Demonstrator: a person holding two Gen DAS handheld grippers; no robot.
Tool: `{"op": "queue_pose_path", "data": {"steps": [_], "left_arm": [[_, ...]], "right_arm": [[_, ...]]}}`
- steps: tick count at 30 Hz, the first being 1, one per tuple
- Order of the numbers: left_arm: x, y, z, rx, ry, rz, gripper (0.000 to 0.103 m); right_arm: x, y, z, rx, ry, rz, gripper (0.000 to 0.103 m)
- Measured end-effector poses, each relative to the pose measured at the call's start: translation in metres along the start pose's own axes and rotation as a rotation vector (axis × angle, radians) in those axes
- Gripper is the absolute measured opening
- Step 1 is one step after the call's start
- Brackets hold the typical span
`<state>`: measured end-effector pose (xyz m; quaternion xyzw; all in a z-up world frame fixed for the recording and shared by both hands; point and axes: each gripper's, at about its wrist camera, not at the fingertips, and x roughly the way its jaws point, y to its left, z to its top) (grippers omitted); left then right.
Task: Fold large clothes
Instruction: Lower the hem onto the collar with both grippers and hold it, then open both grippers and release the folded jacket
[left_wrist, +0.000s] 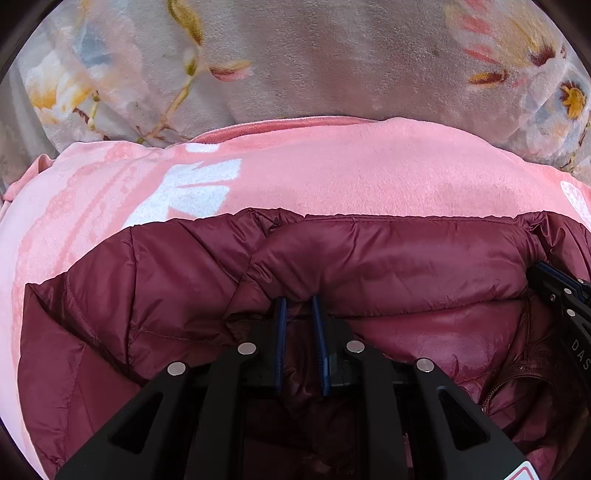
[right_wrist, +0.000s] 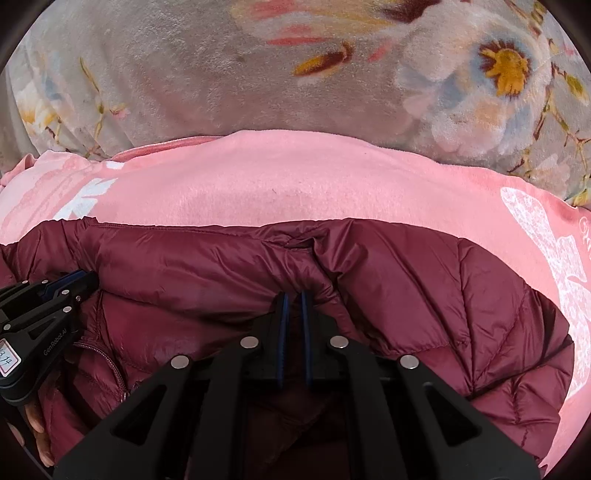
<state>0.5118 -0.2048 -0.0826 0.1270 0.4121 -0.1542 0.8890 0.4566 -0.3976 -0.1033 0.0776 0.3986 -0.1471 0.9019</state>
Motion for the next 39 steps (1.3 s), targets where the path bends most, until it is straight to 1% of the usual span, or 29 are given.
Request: {"op": "queue_pose_path", "data": {"steps": [14, 22, 26, 27, 28, 29, 30, 31, 32, 33, 34, 36, 37, 39], "left_arm": [[0.001, -0.001, 0.0, 0.011, 0.002, 0.008, 0.016], [0.001, -0.003, 0.001, 0.014, 0.004, 0.013, 0.017], [0.001, 0.0, 0.001, 0.005, 0.002, 0.003, 0.017], [-0.001, 0.001, 0.001, -0.002, 0.0, -0.003, 0.017], [-0.005, 0.006, -0.001, -0.018, 0.004, -0.015, 0.018], [-0.01, 0.008, -0.004, -0.025, 0.012, -0.011, 0.019], [-0.019, 0.011, -0.008, -0.032, 0.025, 0.007, 0.019], [-0.039, 0.016, -0.017, -0.044, 0.024, -0.016, 0.023], [-0.056, 0.019, -0.027, -0.044, 0.012, -0.051, 0.029], [-0.083, 0.024, -0.043, -0.024, -0.006, -0.083, 0.044], [-0.103, 0.028, -0.057, -0.007, -0.02, -0.086, 0.057], [-0.142, 0.039, -0.087, 0.026, -0.048, -0.078, 0.067], [-0.165, 0.048, -0.109, 0.047, -0.056, -0.071, 0.071], [-0.194, 0.065, -0.142, 0.061, -0.041, -0.063, 0.075]], "right_arm": [[0.0, 0.001, 0.001, -0.004, -0.002, -0.003, 0.006], [0.001, -0.001, 0.0, 0.012, -0.004, 0.015, 0.006], [0.001, -0.013, 0.0, 0.075, -0.008, 0.086, 0.006], [-0.002, -0.016, -0.001, 0.092, -0.016, 0.094, 0.006], [-0.009, -0.018, -0.004, 0.101, -0.021, 0.079, 0.006], [-0.021, -0.018, -0.009, 0.105, -0.016, 0.041, 0.006], [-0.04, -0.019, -0.017, 0.116, -0.012, 0.022, 0.006], [-0.058, -0.021, -0.026, 0.12, -0.014, 0.036, 0.015], [-0.084, -0.024, -0.041, 0.115, -0.021, 0.065, 0.034], [-0.113, -0.029, -0.061, 0.105, -0.041, 0.091, 0.041], [-0.132, -0.036, -0.076, 0.096, -0.051, 0.103, 0.05], [-0.184, -0.053, -0.124, 0.073, -0.056, 0.1, 0.053], [-0.2, -0.061, -0.142, 0.073, -0.043, 0.095, 0.055], [-0.235, -0.084, -0.185, 0.111, 0.0, 0.093, 0.058]]}}
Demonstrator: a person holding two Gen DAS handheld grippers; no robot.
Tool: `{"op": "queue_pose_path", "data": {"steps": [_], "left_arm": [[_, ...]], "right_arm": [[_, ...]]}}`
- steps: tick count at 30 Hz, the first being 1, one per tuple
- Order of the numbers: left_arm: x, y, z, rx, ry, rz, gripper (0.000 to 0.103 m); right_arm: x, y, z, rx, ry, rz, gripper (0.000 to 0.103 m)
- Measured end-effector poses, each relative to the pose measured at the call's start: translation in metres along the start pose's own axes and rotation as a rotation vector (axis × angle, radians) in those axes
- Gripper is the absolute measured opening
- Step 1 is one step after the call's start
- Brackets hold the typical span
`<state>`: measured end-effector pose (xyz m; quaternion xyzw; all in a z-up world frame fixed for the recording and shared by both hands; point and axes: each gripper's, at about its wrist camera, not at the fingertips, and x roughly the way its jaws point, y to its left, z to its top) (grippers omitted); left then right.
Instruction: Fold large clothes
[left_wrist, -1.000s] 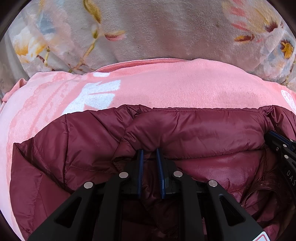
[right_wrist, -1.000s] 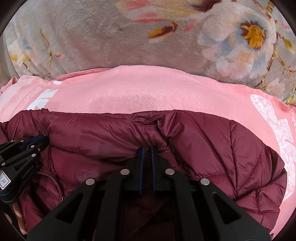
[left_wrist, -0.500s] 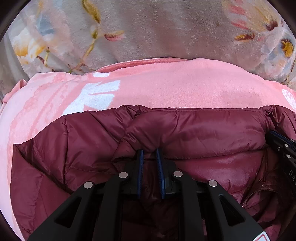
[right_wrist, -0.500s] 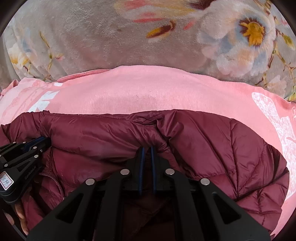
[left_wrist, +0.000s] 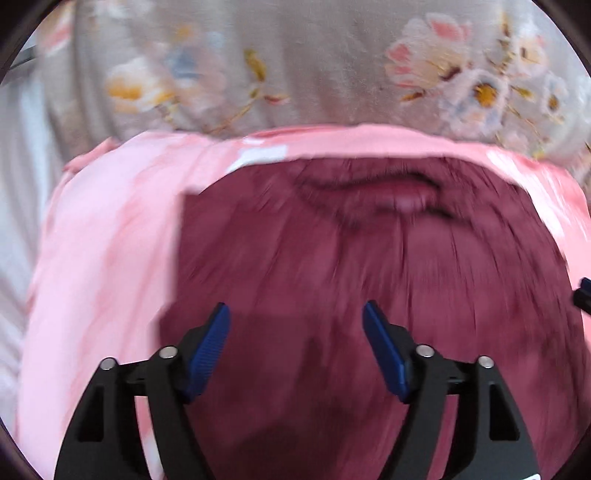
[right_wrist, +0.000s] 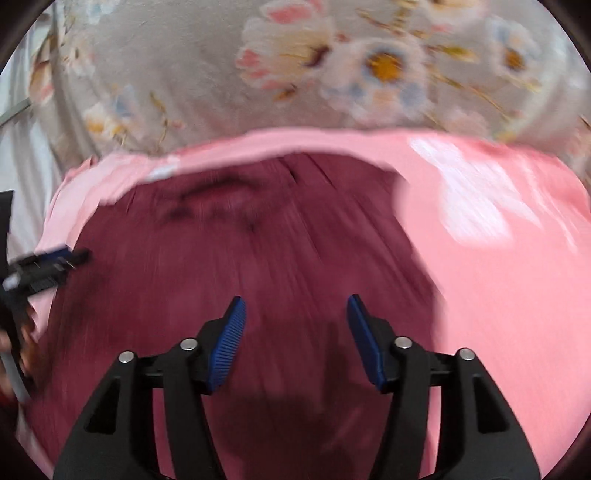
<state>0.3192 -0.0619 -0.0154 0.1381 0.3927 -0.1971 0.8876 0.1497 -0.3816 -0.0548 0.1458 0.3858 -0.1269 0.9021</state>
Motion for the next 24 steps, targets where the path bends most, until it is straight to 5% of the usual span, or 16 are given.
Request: {"op": "queue_pose_path", "data": {"steps": [5, 9, 15, 16, 17, 18, 19, 21, 24], "left_arm": [[-0.049, 0.05, -0.086, -0.08, 0.138, 0.005, 0.075], [-0.058, 0.096, -0.144, -0.31, 0.245, -0.05, 0.073], [-0.082, 0.101, -0.171, -0.441, 0.204, -0.113, 0.073], [-0.081, 0.102, -0.171, -0.448, 0.204, -0.111, 0.073], [-0.081, 0.1, -0.172, -0.453, 0.196, -0.11, 0.072], [-0.081, 0.099, -0.172, -0.462, 0.191, -0.098, 0.066], [-0.081, 0.097, -0.172, -0.464, 0.19, -0.108, 0.041], [-0.084, 0.096, -0.17, -0.477, 0.193, -0.164, 0.009], [-0.112, 0.094, -0.166, -0.465, 0.156, -0.198, 0.003]], "right_arm": [[-0.066, -0.054, -0.092, 0.151, 0.092, -0.034, 0.064], [-0.086, -0.073, -0.136, 0.246, 0.113, -0.033, 0.064], [-0.095, -0.067, -0.149, 0.312, 0.052, 0.009, 0.067], [-0.093, -0.068, -0.149, 0.324, 0.046, 0.02, 0.063], [-0.091, -0.066, -0.149, 0.335, 0.042, 0.04, 0.047], [-0.089, -0.065, -0.148, 0.347, 0.049, 0.076, 0.038], [-0.089, -0.066, -0.148, 0.364, 0.048, 0.11, 0.018], [-0.096, -0.066, -0.146, 0.399, 0.033, 0.145, 0.007], [-0.122, -0.058, -0.141, 0.365, -0.016, 0.136, 0.004]]}}
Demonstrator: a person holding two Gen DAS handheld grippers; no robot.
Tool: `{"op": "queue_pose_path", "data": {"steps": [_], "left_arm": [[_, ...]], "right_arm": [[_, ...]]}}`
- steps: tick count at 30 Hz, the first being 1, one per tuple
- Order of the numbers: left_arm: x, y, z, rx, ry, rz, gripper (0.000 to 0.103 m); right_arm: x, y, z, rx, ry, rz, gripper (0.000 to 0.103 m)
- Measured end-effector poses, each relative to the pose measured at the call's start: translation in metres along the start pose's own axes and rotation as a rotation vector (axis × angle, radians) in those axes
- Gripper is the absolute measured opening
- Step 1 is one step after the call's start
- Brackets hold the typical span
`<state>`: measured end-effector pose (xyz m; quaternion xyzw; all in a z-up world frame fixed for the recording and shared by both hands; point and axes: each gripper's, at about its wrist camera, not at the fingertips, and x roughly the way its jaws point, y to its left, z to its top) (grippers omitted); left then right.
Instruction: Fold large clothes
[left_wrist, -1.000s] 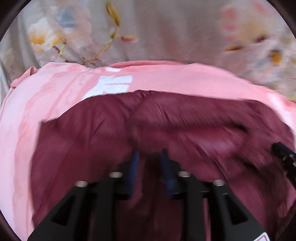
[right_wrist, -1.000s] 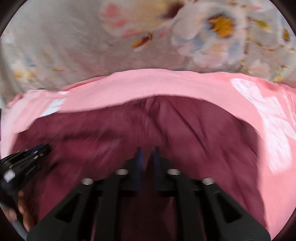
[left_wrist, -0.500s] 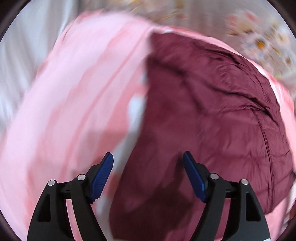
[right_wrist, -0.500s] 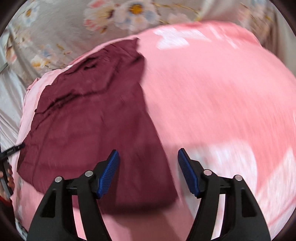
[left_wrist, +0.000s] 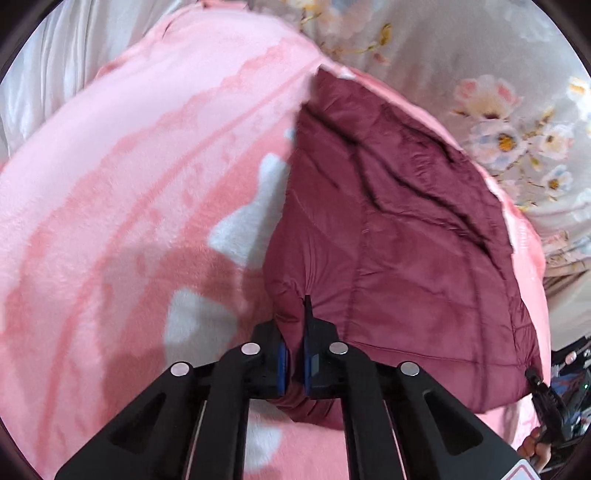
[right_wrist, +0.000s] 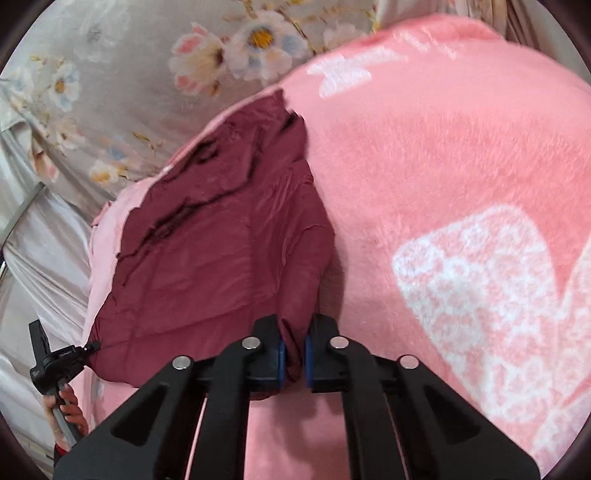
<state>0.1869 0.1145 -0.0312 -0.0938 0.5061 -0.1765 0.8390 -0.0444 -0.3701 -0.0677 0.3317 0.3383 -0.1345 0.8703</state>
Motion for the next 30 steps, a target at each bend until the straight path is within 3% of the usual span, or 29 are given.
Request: {"op": "queue_pose_path", "data": {"steps": [7, 12, 14, 18, 22, 26, 30], "left_arm": [[-0.094, -0.012, -0.036, 0.094, -0.054, -0.078, 0.003], [-0.181, -0.01, -0.068, 0.088, -0.117, -0.203, 0.003], [-0.208, -0.016, -0.067, 0.091, -0.165, -0.227, 0.003], [-0.248, -0.041, -0.051, 0.148, -0.286, -0.214, 0.003], [-0.222, -0.072, -0.013, 0.201, -0.309, -0.089, 0.005], [-0.141, -0.087, 0.039, 0.203, -0.24, 0.073, 0.006], [-0.051, -0.091, 0.067, 0.224, -0.173, 0.223, 0.011]], "right_arm": [[-0.109, 0.025, -0.029, -0.125, -0.129, -0.005, 0.004], [-0.197, 0.031, -0.05, -0.167, -0.267, 0.039, 0.004], [-0.229, 0.04, -0.047, -0.185, -0.341, 0.059, 0.004], [-0.249, 0.062, -0.017, -0.21, -0.433, 0.078, 0.004], [-0.215, 0.07, 0.023, -0.207, -0.418, 0.052, 0.004], [-0.138, 0.063, 0.067, -0.13, -0.345, -0.005, 0.004], [-0.048, 0.057, 0.088, -0.083, -0.263, -0.106, 0.004]]}}
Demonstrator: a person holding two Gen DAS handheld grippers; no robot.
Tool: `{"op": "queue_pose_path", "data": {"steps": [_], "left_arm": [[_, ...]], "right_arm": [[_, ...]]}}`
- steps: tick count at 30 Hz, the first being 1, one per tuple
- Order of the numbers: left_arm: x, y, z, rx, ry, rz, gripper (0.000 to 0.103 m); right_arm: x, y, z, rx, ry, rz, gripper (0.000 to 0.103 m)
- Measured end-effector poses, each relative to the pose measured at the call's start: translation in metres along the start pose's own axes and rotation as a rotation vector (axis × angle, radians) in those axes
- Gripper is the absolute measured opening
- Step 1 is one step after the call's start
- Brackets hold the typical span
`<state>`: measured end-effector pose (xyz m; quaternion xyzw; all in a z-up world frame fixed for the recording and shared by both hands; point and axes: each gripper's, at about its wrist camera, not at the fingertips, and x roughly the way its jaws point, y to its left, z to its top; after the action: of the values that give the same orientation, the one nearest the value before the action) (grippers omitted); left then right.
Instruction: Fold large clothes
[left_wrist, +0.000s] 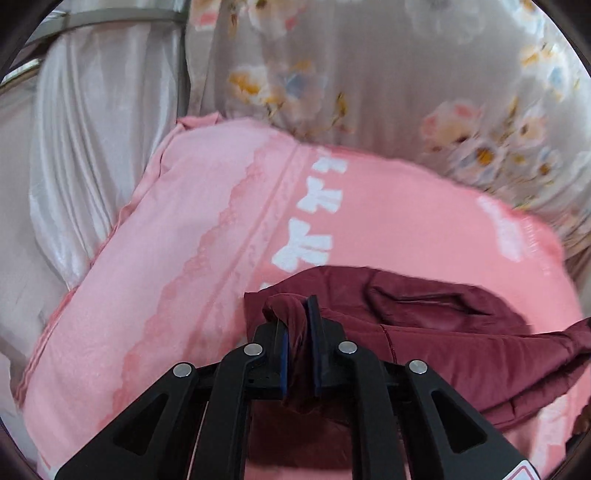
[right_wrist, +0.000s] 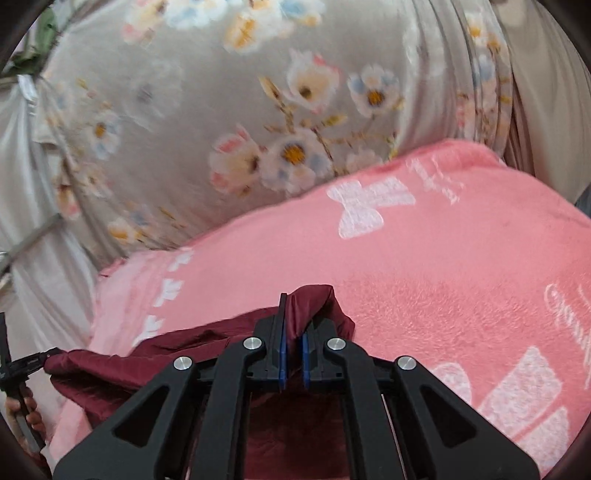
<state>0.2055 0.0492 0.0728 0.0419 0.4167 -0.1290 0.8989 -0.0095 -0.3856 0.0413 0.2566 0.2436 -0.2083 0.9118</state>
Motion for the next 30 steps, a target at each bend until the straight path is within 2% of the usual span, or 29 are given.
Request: {"op": "queue_pose_path", "data": {"steps": [4, 7, 10, 13, 15, 17, 19, 20, 22, 23, 24, 25, 27, 30], "left_arm": [[0.077, -0.003, -0.003, -0.008, 0.082, 0.075, 0.016], [0.112, 0.004, -0.007, -0.041, 0.119, 0.065, 0.017], [0.125, 0.008, -0.007, -0.066, 0.121, 0.039, 0.017], [0.116, 0.014, 0.001, -0.098, 0.12, -0.005, 0.017], [0.099, 0.02, 0.009, -0.117, 0.094, -0.064, 0.017], [0.083, 0.026, 0.017, -0.128, 0.063, -0.126, 0.019], [0.071, 0.031, 0.025, -0.148, 0.047, -0.194, 0.029], [0.067, 0.033, 0.029, -0.157, 0.038, -0.197, 0.033], [0.049, 0.038, 0.035, -0.176, -0.057, -0.06, 0.072], [0.036, 0.039, 0.036, -0.174, -0.139, 0.002, 0.073], [0.029, 0.038, 0.037, -0.159, -0.175, 0.008, 0.073], [0.023, 0.033, 0.04, -0.124, -0.178, -0.008, 0.073], [0.023, 0.019, 0.042, -0.083, -0.14, -0.037, 0.073], [0.034, -0.014, 0.038, 0.004, -0.071, -0.044, 0.073]], "right_arm": [[0.062, -0.002, -0.013, 0.017, 0.056, -0.058, 0.005], [0.091, -0.003, -0.018, 0.017, 0.079, -0.079, 0.008], [0.1, -0.009, -0.013, 0.052, 0.081, -0.069, 0.01], [0.095, -0.017, 0.0, 0.124, 0.07, -0.001, 0.014], [0.085, -0.02, 0.006, 0.151, 0.051, 0.04, 0.019], [0.073, -0.02, 0.01, 0.152, 0.021, 0.039, 0.026], [0.063, -0.023, 0.014, 0.162, -0.004, 0.034, 0.028], [0.058, -0.023, 0.015, 0.17, -0.008, 0.026, 0.028], [0.05, -0.022, 0.015, 0.165, -0.019, 0.024, 0.028], [0.046, -0.019, 0.015, 0.147, -0.024, 0.016, 0.028], [0.044, -0.013, 0.013, 0.119, -0.021, 0.001, 0.028], [0.042, -0.004, 0.011, 0.075, -0.011, -0.004, 0.028], [0.044, 0.015, 0.003, 0.003, 0.022, 0.01, 0.028], [0.053, 0.051, -0.011, -0.118, 0.077, 0.024, 0.028]]}}
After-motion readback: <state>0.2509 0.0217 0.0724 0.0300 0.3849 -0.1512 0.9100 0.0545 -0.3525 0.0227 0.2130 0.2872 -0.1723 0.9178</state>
